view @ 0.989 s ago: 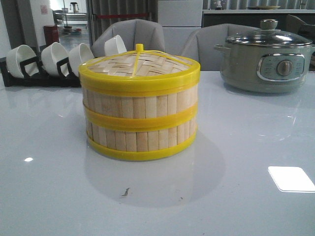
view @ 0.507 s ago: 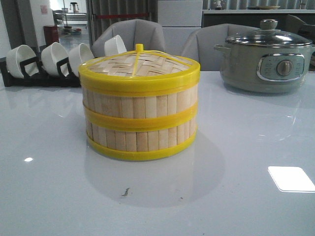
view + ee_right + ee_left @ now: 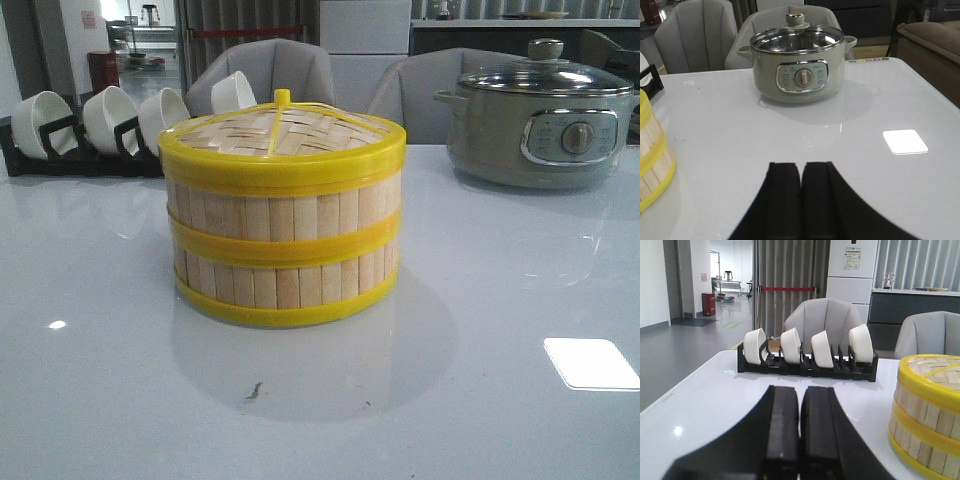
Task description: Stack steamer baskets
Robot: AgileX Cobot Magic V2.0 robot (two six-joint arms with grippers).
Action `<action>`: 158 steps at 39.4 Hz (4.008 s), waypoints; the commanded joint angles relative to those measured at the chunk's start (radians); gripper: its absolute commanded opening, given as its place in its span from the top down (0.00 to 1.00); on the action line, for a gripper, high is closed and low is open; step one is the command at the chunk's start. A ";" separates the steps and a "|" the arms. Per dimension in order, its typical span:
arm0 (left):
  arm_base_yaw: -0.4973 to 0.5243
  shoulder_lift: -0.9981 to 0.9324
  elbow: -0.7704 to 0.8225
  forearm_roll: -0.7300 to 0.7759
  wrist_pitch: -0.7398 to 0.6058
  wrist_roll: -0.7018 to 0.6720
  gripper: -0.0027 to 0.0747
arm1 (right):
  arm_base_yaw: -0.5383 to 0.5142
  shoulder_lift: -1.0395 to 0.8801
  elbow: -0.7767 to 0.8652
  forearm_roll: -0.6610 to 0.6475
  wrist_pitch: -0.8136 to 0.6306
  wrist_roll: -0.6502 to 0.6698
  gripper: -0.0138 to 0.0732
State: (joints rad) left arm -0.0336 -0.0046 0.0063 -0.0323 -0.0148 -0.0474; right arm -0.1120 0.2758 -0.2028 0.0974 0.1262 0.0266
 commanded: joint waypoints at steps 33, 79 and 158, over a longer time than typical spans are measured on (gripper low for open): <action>0.003 -0.013 0.002 0.083 -0.099 0.002 0.85 | -0.007 0.006 -0.029 0.002 -0.088 -0.001 0.76; 0.003 -0.013 0.002 0.083 -0.099 0.002 0.85 | -0.007 -0.172 0.096 -0.003 -0.026 -0.007 0.76; 0.003 -0.013 0.002 0.081 -0.099 0.002 0.85 | 0.005 -0.308 0.219 0.047 -0.061 -0.002 0.76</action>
State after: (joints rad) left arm -0.0318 -0.0046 0.0063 0.0523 -0.0315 -0.0421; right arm -0.1099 -0.0111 0.0309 0.1464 0.1565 0.0259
